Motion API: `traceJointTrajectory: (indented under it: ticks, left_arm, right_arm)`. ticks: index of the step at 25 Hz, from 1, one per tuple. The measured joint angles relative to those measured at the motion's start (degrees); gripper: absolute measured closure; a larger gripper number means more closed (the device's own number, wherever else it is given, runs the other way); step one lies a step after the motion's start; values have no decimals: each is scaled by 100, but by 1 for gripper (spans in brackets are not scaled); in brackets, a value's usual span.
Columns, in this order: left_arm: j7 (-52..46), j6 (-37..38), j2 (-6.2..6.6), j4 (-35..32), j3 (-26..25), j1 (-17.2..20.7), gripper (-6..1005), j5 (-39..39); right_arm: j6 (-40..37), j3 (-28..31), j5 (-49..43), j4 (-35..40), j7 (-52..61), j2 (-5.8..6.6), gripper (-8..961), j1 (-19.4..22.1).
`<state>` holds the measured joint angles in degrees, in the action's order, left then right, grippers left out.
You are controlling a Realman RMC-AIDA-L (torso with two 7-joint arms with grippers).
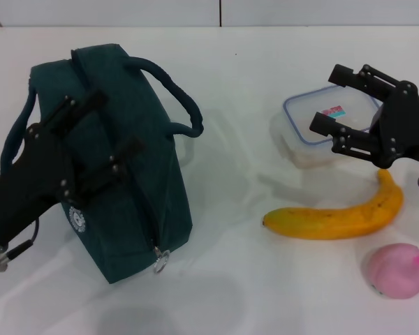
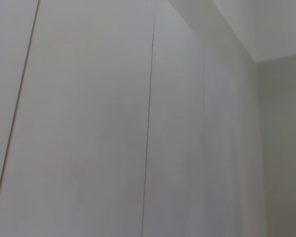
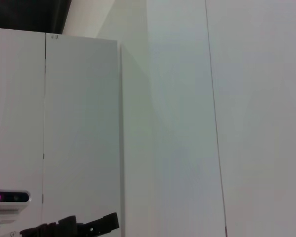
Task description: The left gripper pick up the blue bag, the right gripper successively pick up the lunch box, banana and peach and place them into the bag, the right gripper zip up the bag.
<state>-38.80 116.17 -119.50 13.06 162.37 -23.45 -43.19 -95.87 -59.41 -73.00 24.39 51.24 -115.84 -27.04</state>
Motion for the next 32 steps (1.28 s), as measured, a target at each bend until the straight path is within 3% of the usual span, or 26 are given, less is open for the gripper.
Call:
traceJointTrajectory:
  ticks: [3, 8, 11, 13, 17, 21, 27, 32]
  left_arm:
    - [-237, 13, 40, -63, 1, -16, 167, -147]
    - [-1657, 25, 387, 97, 28, -185, 174, -494]
    - [-2260, 29, 485, 458, 21, -248, 178, -577]
    - [-2490, 29, 462, 744, 20, -240, 181, -650]
    - [-2637, -11, 250, 1296, 15, -131, 186, -705]
    - [-2653, -188, 154, 1438, 35, 47, 191, -674]
    - [-3110, -724, 193, 1417, 46, 89, 199, -606]
    - [-3694, -942, 300, 1452, 49, -276, 206, -229]
  right_arm:
    - [6, 0, 13, 1, 0, 17, 162, -8]
    - [8, 0, 41, 33, -1, 34, 166, -9]
    - [8, 4, 57, 61, -1, 48, 168, 1]
    - [8, 8, 59, 65, 0, 48, 170, 1]
    - [7, 11, 60, 69, 11, 47, 173, -22]
    - [7, 10, 79, 93, 35, 44, 176, -43]
    - [10, 9, 118, 84, 34, 30, 181, -104]
    - [21, 9, 120, 49, 28, 27, 184, -126]
